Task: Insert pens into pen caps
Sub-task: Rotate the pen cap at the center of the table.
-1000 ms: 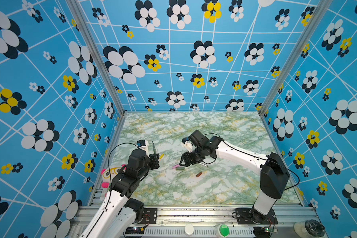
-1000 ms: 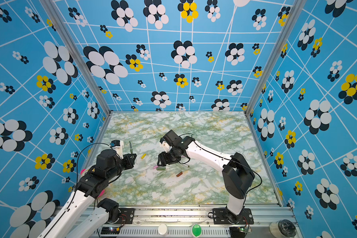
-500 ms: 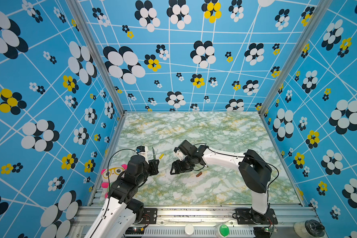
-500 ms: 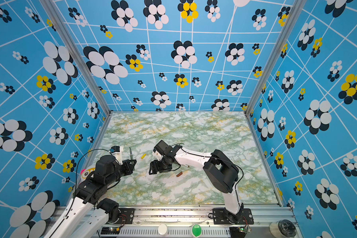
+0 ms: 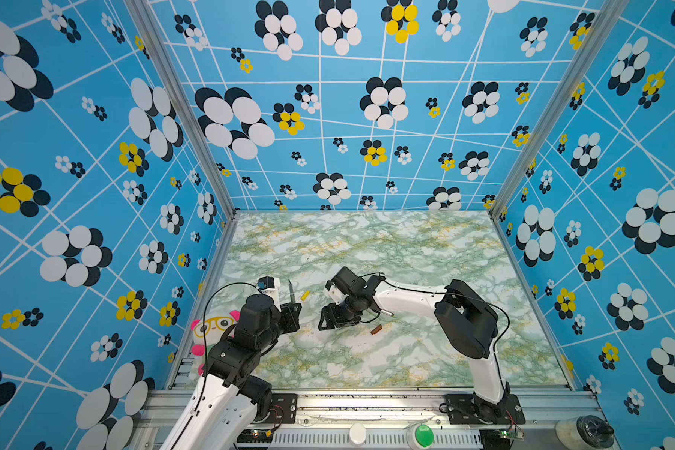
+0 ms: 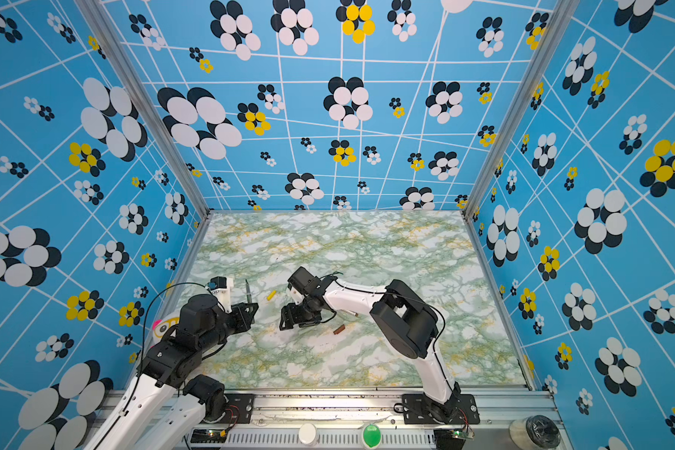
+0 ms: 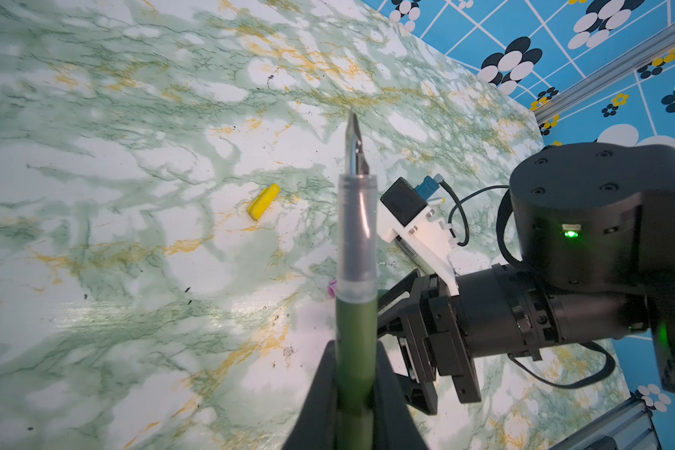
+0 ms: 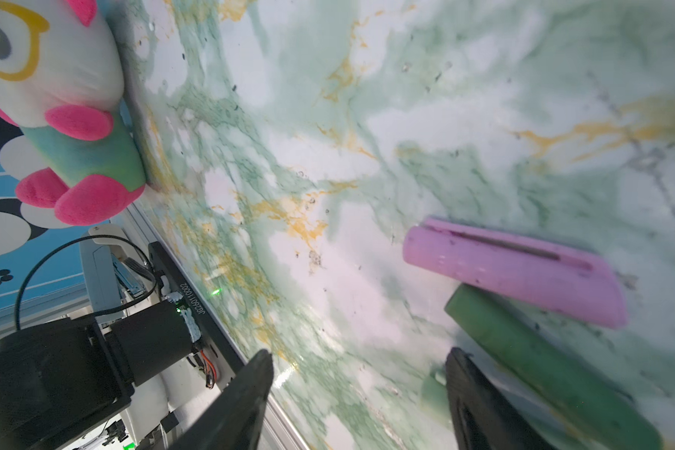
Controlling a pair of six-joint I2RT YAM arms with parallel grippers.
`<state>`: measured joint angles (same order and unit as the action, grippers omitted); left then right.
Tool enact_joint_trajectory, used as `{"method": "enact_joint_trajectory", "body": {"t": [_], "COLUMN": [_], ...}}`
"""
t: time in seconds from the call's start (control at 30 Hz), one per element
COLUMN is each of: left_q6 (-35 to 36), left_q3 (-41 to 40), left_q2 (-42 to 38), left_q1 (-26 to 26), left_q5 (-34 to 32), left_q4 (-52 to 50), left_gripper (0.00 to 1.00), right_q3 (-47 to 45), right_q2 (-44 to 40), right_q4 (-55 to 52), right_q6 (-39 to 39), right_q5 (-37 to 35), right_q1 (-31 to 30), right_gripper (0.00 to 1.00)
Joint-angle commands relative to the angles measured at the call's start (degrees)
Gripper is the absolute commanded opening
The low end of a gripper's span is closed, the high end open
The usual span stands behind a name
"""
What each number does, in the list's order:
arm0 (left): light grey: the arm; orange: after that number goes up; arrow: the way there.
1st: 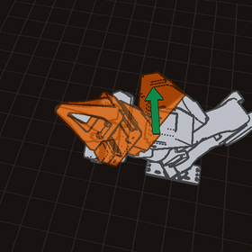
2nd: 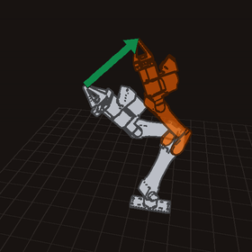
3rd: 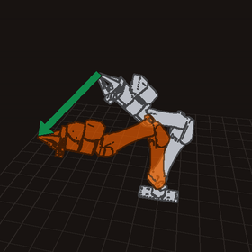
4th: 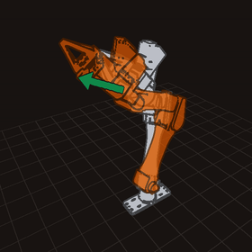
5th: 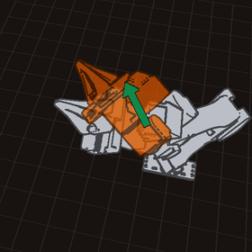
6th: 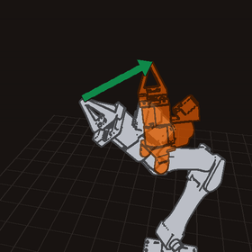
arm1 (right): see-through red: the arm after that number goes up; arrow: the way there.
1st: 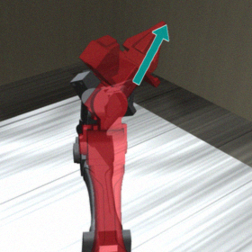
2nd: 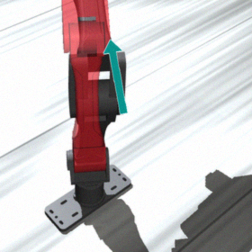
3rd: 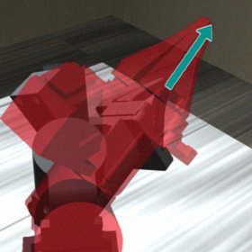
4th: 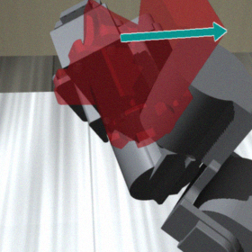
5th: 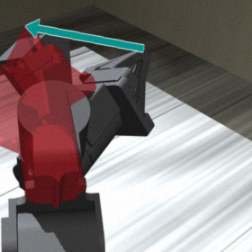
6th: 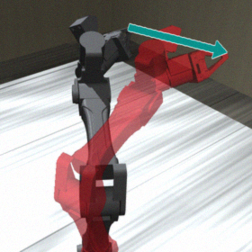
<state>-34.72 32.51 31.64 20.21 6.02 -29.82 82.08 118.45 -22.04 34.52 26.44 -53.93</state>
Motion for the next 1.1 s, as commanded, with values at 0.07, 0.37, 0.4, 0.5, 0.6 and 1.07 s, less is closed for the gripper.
{"method": "enact_joint_trajectory", "body": {"t": [0.07,0.37,0.4,0.5,0.6,1.07], "left_q6": [1.2,1.3,1.3,1.3,1.4,1.4], "left_q3": [0.3,0.2,0.2,0.2,0.4,0.8], "left_q2": [0.4,1.3,1.3,1.4,1.6,2.8], "left_q1": [-0.5,-0.4,-0.5,-0.5,-0.5,-0.5], "left_q5": [0.9,1.3,1.3,1.2,1.2,1.6], "left_q4": [-0.2,0.5,0.6,0.5,0.6,1.0], "left_gripper": [0.0,0.0,0.0,0.0,0.0,0.0], "right_q3": [1.2,0.8,0.9,1.6,3.0,12.1], "right_q2": [1.5,1.3,1.5,2.0,2.7,8.9], "right_q4": [-1.7,-3.7,-3.9,-4.2,-6.0,-9.2], "right_q6": [-1.3,-2.7,-2.9,-3.7,-5.4,-10.3], "right_q5": [-1.4,-4.8,-5.1,-5.8,-7.4,-11.7], "right_q1": [0.4,2.2,2.5,3.3,3.9,5.9], "right_gripper": [0.72,0.72,0.72,0.72,0.72,0.65]}}
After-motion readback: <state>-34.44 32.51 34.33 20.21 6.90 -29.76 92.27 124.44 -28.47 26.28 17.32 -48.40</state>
